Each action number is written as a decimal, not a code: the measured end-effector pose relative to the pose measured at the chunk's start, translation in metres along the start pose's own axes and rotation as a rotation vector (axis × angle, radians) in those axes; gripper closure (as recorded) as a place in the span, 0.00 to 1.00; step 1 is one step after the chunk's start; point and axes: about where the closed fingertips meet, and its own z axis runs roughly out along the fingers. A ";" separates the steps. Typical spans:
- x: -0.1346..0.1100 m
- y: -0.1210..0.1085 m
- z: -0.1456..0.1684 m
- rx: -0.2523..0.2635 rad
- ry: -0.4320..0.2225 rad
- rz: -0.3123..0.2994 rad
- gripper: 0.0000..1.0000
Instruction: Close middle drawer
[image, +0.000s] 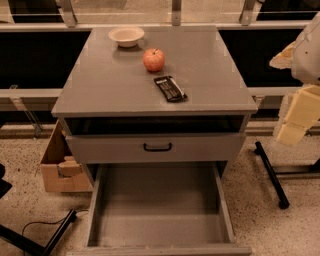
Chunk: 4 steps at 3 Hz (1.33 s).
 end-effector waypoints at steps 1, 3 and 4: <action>0.001 0.001 -0.001 0.009 -0.004 0.001 0.00; 0.037 0.065 0.046 0.084 -0.084 0.030 0.00; 0.059 0.096 0.106 0.078 -0.109 0.048 0.00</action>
Offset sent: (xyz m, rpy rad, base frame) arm -0.0601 -0.0326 -0.1002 0.0995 -0.0421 -0.0674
